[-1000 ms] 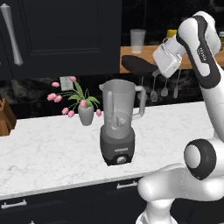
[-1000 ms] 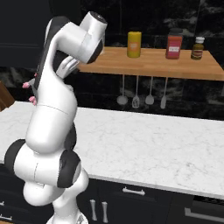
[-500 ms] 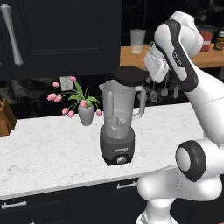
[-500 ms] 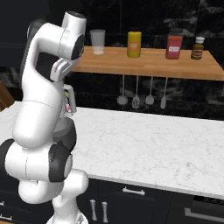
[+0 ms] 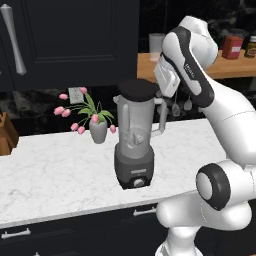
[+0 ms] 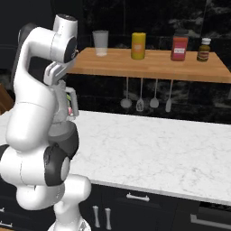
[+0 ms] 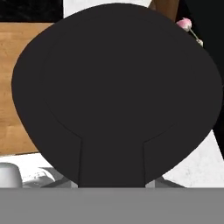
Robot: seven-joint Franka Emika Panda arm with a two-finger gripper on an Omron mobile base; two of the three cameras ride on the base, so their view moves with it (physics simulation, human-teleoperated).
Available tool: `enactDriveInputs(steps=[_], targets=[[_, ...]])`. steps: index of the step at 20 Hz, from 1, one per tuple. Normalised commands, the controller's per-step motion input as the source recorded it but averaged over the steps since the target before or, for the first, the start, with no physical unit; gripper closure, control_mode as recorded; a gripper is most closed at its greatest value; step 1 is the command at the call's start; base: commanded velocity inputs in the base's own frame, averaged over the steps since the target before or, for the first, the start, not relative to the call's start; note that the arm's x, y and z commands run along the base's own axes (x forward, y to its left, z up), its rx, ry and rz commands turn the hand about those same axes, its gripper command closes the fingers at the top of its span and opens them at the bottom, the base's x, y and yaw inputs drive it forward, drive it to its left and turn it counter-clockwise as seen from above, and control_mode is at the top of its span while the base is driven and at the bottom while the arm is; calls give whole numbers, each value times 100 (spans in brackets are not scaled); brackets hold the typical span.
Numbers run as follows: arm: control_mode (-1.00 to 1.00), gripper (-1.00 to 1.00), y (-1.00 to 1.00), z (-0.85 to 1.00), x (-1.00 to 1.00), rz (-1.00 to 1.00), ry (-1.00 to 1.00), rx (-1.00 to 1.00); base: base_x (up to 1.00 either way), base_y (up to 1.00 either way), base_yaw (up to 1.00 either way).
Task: Close the lid blender by securely placing the lid on top.
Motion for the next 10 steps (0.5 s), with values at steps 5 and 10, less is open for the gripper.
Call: enactDriveInputs(steps=[5,10], targets=[[-100,100,21,-16,23,0,0,-7,0,0,0],[-100,100,0,-30,17,0,0,-12,0,0,0]])
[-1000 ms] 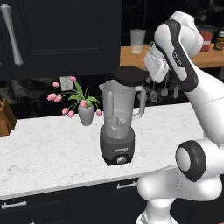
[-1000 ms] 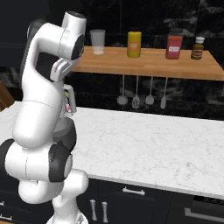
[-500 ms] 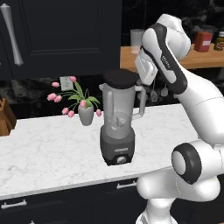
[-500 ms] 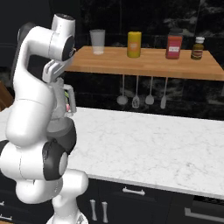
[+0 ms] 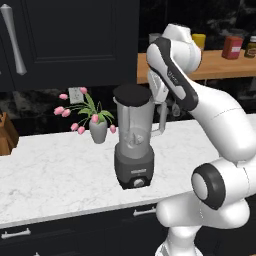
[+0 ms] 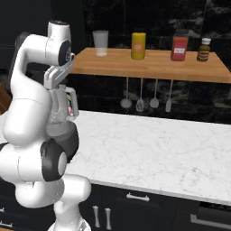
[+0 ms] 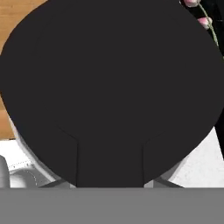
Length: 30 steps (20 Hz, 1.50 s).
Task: Close the lid blender by securely placing the lid on top.
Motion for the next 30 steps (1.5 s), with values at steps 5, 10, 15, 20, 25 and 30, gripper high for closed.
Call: enactDriveInputs(steps=[5,10,15,20,25,30], targets=[[-100,100,0,-10,31,0,0,-8,0,0,0],[-100,100,-11,0,15,0,-1,0,0,0,0],[-100,100,-30,0,0,6,0,0,0,0,0],[-100,100,-1,-1,-7,4,-1,0,0,0,0],[-100,100,0,-11,-23,10,0,-1,0,0,0],[-100,100,-5,-5,-23,7,0,0,0,0,0]])
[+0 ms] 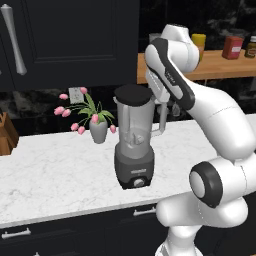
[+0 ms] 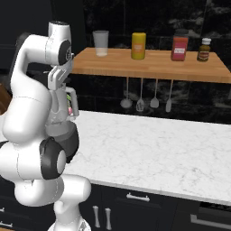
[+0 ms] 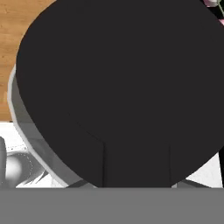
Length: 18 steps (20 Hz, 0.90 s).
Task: Close the lid blender by securely placing the lid on top.
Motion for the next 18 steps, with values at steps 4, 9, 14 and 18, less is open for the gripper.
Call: enactDriveInputs(steps=[4,9,14,18], targets=[[-100,100,0,0,-3,0,0,0,0,0,0],[-100,100,-7,-13,-33,1,0,-2,0,0,0],[-100,100,-4,-1,-31,1,0,0,0,0,0],[-100,100,-2,0,-29,0,0,0,0,0,0]])
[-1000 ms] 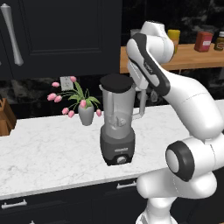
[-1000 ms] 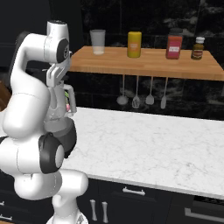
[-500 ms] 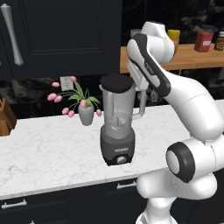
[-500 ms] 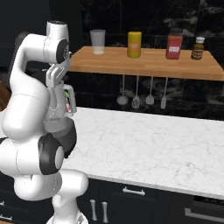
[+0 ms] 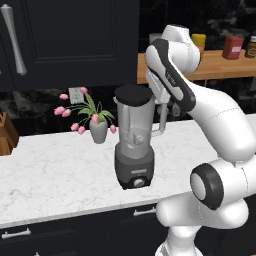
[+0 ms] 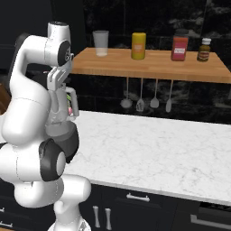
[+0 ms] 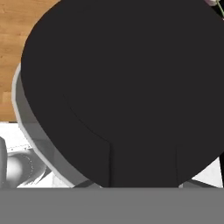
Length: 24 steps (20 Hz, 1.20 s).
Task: Close the lid blender by securely placing the lid on top.
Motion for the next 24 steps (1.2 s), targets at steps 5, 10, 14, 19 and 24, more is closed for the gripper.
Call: enactDriveInputs(steps=[5,10,14,19,24], targets=[[-100,100,-5,0,-38,0,0,0,0,0,0],[-100,100,-15,-2,-12,0,0,0,0,0,0],[-100,100,-55,0,-3,0,0,0,0,0,0],[-100,100,-24,0,0,0,0,0,0,0,0],[-100,100,-22,0,4,0,0,0,0,0,0]])
